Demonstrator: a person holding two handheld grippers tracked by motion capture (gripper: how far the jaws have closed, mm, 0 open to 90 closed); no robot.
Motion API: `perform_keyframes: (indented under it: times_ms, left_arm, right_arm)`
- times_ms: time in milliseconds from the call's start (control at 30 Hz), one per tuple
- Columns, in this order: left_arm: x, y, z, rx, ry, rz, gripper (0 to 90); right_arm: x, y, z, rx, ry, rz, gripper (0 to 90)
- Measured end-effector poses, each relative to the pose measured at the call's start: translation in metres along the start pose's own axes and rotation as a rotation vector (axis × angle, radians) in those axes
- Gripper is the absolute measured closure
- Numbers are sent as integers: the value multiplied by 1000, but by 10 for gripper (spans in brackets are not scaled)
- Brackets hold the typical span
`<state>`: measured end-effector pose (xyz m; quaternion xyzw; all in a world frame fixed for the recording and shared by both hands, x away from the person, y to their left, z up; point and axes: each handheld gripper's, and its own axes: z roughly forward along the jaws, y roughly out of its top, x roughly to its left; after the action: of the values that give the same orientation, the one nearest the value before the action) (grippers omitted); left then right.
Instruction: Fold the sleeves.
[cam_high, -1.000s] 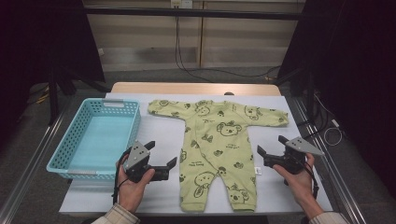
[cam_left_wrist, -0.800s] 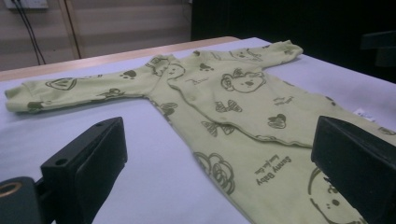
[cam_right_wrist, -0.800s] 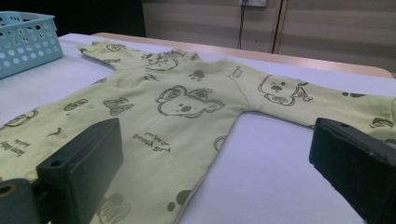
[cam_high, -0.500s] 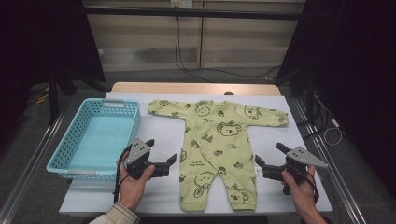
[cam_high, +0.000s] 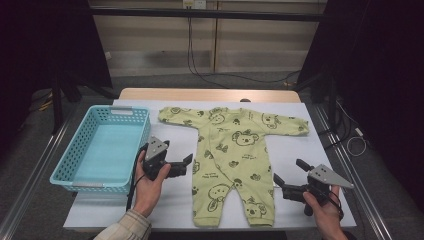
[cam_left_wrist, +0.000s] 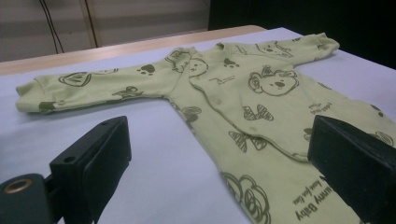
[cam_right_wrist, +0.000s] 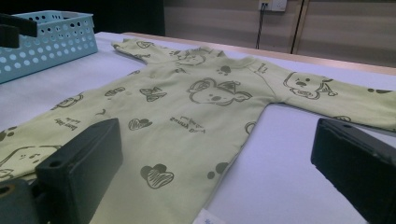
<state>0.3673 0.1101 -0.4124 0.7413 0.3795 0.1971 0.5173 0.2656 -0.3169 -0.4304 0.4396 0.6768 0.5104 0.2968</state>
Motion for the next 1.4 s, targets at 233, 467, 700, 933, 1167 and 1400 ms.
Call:
perform_keyframes:
  times_ms: [233, 467, 700, 933, 1167, 1400]
  left_arm:
    - [5, 9, 12, 7, 1, 92, 50]
    - [11, 18, 23, -8, 78, 115, 36]
    - [26, 27, 44, -4, 93, 68, 32]
    - [31, 28, 60, 93, 101, 70, 69]
    - [55, 30, 87, 143, 144, 14, 74]
    - [71, 28, 112, 183, 152, -17, 64]
  right_arm:
    - [0, 1, 0, -3, 11, -5, 19]
    - [1, 1, 0, -14, 5, 14, 24]
    - [1, 1, 0, -8, 8, 19, 23]
    - [0, 0, 1, -5, 10, -4, 20]
    - [0, 0, 1, -1, 12, -4, 19]
    - [2, -1, 2, -2, 17, 12, 17]
